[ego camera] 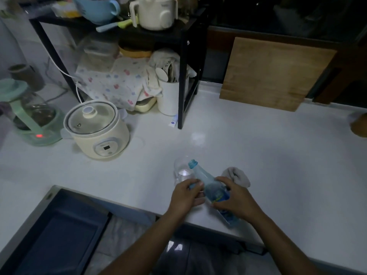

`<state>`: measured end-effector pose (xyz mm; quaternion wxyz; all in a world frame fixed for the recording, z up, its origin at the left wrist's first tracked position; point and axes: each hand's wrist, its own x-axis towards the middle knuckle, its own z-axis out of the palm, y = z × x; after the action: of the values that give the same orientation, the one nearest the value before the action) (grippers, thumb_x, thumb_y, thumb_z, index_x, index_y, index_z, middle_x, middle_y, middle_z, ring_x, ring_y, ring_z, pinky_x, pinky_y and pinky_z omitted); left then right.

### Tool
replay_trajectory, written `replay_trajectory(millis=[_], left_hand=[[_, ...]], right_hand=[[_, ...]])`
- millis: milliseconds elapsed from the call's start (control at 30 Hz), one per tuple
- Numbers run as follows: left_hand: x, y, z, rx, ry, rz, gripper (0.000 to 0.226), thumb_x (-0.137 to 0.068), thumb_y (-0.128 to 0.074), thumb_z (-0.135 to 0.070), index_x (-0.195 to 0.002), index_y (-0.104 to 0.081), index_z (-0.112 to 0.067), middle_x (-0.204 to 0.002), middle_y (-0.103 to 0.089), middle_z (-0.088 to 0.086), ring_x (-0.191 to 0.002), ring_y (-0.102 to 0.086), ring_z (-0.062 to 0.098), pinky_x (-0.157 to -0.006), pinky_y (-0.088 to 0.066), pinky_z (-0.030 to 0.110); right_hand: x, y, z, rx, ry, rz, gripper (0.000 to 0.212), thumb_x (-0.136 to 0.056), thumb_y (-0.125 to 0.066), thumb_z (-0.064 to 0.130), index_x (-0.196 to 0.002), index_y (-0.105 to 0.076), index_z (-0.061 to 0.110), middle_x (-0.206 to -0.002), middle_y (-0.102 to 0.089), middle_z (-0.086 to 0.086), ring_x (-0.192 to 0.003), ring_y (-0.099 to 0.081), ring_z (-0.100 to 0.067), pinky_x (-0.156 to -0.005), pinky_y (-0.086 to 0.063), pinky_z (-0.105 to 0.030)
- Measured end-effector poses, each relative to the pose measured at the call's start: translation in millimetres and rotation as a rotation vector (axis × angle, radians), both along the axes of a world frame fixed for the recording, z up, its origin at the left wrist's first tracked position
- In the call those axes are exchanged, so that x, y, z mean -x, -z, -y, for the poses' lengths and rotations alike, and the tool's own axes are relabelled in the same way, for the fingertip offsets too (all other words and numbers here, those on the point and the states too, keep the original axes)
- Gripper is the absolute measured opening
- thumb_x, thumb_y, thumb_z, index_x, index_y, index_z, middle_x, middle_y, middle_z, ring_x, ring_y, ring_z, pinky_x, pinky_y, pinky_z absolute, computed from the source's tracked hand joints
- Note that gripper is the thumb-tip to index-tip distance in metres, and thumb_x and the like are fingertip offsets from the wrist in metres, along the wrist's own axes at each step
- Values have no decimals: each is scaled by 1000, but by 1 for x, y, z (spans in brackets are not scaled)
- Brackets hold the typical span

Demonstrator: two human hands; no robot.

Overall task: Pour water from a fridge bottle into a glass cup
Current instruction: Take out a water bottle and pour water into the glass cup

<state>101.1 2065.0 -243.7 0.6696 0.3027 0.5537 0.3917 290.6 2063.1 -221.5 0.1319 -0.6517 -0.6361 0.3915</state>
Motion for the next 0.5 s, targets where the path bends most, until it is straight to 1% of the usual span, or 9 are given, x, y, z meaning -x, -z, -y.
replay_trajectory(millis=[33, 100, 167, 267, 400, 500], left_hand=[[-2, 3, -1, 1, 0, 2, 17, -97, -67, -17, -111, -70, -8, -106, -75, 20, -98, -76, 33, -82, -65, 41], [-4, 9, -4, 2, -5, 0, 20, -96, -69, -15, -114, -70, -7, -109, -74, 21, -97, -77, 32, -81, -65, 41], [-5, 12, -5, 8, -21, 10, 20, -96, -69, -15, -114, -69, -7, -108, -74, 21, -94, -78, 30, -81, -65, 42], [-6, 19, -6, 23, -20, 36, 23, -96, -69, -17, -116, -69, -5, -108, -74, 22, -91, -78, 27, -82, -65, 42], [-6, 25, -6, 53, -3, 65, 30, -96, -69, -21, -121, -67, -5, -115, -74, 21, -99, -77, 30, -85, -64, 45], [-6, 23, -6, 57, 10, 95, 31, -96, -68, -20, -123, -66, -5, -116, -73, 20, -99, -77, 30, -85, -64, 44]], right_hand=[[0, -1, -1, 7, -11, 17, 78, -65, -87, 37, -131, -47, 42, -110, -57, 16, -86, -55, 9, -68, -49, -11], [0, 0, -4, 14, -25, 56, 79, -65, -85, 42, -132, -45, 44, -111, -56, 17, -91, -59, 3, -77, -57, -23], [0, -1, -7, 18, -33, 93, 79, -64, -84, 48, -132, -44, 47, -112, -57, 18, -95, -61, -2, -80, -59, -31], [0, -3, -9, 22, -45, 152, 80, -63, -82, 53, -133, -43, 49, -113, -58, 19, -95, -61, -5, -80, -58, -33], [0, -6, -10, 47, -43, 237, 87, -62, -79, 57, -140, -40, 48, -124, -61, 15, -95, -59, -6, -78, -55, -29], [0, -10, -10, 62, -52, 294, 88, -64, -77, 58, -142, -38, 48, -129, -61, 11, -93, -57, -7, -75, -52, -28]])
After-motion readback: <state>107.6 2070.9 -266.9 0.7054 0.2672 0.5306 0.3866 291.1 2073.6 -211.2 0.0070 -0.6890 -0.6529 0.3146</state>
